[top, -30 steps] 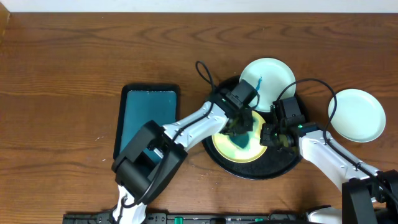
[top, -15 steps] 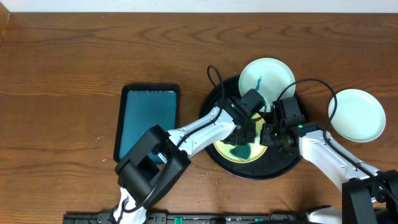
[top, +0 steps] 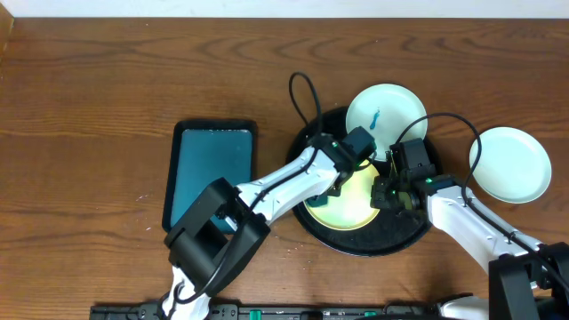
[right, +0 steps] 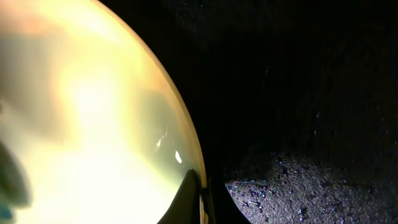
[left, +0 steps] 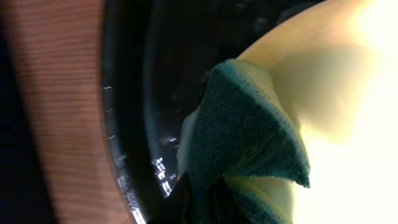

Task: Clean dirty plates on tray and stack at the side
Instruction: 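Scrub the yellow plate with the sponge in the left gripper, then return the sponge to the basin with the left gripper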

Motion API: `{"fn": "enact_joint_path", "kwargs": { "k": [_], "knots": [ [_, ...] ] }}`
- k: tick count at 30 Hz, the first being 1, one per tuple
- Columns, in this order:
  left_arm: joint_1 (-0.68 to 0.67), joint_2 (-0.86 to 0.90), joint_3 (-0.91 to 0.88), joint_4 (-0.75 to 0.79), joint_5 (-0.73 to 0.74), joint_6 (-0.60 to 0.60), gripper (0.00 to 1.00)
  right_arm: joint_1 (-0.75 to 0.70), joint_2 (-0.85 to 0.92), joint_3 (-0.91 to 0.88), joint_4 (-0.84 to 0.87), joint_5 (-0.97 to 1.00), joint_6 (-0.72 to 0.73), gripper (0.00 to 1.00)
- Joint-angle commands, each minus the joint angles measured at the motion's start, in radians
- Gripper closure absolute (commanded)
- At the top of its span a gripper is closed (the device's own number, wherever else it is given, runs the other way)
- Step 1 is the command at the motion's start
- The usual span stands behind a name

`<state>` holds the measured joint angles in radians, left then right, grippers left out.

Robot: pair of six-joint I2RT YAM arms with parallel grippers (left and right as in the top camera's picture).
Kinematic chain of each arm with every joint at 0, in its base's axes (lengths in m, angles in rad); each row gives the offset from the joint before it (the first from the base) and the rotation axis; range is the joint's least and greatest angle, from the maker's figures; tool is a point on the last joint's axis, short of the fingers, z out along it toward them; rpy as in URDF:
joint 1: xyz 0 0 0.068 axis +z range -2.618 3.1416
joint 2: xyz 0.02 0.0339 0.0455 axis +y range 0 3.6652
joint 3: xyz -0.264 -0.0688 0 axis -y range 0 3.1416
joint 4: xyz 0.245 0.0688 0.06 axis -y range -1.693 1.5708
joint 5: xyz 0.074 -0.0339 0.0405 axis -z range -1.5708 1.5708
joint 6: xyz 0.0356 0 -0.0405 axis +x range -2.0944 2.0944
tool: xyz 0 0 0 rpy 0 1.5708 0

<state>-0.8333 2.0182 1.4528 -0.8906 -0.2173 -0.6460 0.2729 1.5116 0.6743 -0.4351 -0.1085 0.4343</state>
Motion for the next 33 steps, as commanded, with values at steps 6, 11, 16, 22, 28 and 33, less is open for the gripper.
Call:
{"fn": "enact_joint_path", "kwargs": {
  "k": [6,11,16,22,28,33],
  "knots": [
    [0.056,-0.137,0.13,-0.128,-0.138,0.025,0.92,0.003,0.045,-0.024,-0.015,0.083,-0.001,0.99],
    [0.123,-0.284,0.129,-0.202,-0.139,0.025,0.92,0.003,0.043,-0.019,-0.014,0.082,-0.05,0.99],
    [0.283,-0.357,0.108,-0.274,-0.137,0.063,0.92,0.004,0.002,0.047,-0.104,0.083,-0.104,0.99],
    [0.52,-0.357,0.048,-0.24,0.108,0.272,0.92,0.022,-0.085,0.22,-0.312,0.161,-0.15,0.99],
    [0.71,-0.357,-0.048,-0.168,0.323,0.376,0.92,0.129,-0.143,0.356,-0.448,0.408,-0.171,0.99],
    [0.792,-0.357,-0.126,-0.142,0.344,0.392,0.92,0.245,-0.155,0.381,-0.463,0.667,-0.189,0.99]
  ]
}}
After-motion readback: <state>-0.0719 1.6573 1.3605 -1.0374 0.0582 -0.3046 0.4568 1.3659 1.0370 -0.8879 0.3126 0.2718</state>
